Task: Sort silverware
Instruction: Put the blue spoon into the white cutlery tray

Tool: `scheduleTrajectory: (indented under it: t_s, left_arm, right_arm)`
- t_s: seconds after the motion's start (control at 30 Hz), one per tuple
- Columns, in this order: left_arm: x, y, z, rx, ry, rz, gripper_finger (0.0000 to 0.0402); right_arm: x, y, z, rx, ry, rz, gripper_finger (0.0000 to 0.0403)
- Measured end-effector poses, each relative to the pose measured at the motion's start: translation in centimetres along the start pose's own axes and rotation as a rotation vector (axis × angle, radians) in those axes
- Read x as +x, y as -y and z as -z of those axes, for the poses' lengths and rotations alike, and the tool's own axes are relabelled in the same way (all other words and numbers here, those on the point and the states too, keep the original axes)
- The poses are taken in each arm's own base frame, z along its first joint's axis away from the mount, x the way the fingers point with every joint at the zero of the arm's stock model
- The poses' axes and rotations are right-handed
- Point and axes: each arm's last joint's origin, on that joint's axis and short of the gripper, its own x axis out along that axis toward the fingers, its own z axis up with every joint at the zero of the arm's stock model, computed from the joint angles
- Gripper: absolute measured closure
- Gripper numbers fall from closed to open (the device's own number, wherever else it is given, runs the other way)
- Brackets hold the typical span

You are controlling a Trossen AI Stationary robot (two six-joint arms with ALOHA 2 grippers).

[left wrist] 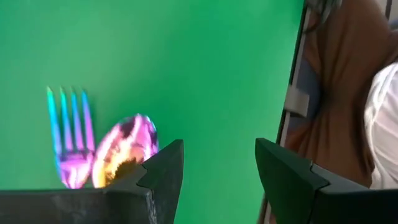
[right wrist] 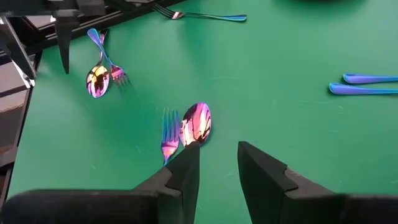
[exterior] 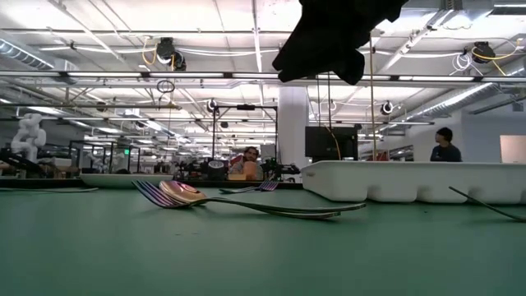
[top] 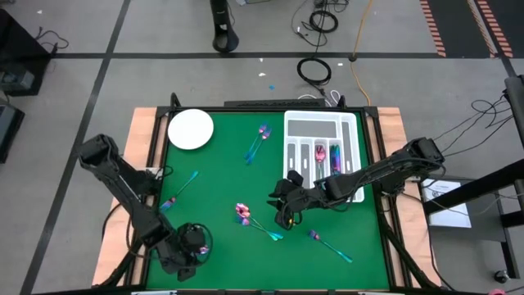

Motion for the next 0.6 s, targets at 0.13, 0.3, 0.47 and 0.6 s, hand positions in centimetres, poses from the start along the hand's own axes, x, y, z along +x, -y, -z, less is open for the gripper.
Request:
scheduleTrajectory:
  t_s: [0.13, 0.3, 0.47, 0.6]
  left_arm:
    - [0.1, 0.6, 0.3, -0.012, -0.021, 0.010, 0.0201]
    - [0.0, 0.6, 0.6, -0.033, -0.038, -0.024, 0.0201]
    - [-0.1, 0.6, 1.0, -0.045, -0.049, -0.041, 0.0201]
    - [-0.2, 0.8, 1.4, -0.078, -0.065, -0.033, 0.0201]
  right_arm:
    - [0.0, 0.0, 0.0, -0.002, 0.000, 0.000, 0.0305]
    - [0.0, 0.0, 0.0, -0.002, -0.001, 0.001, 0.0305]
    - [0.0, 0.0, 0.0, -0.002, -0.001, 0.000, 0.0305]
    - [0.0, 0.0, 0.0, -0.006, -0.009, -0.013, 0.0305]
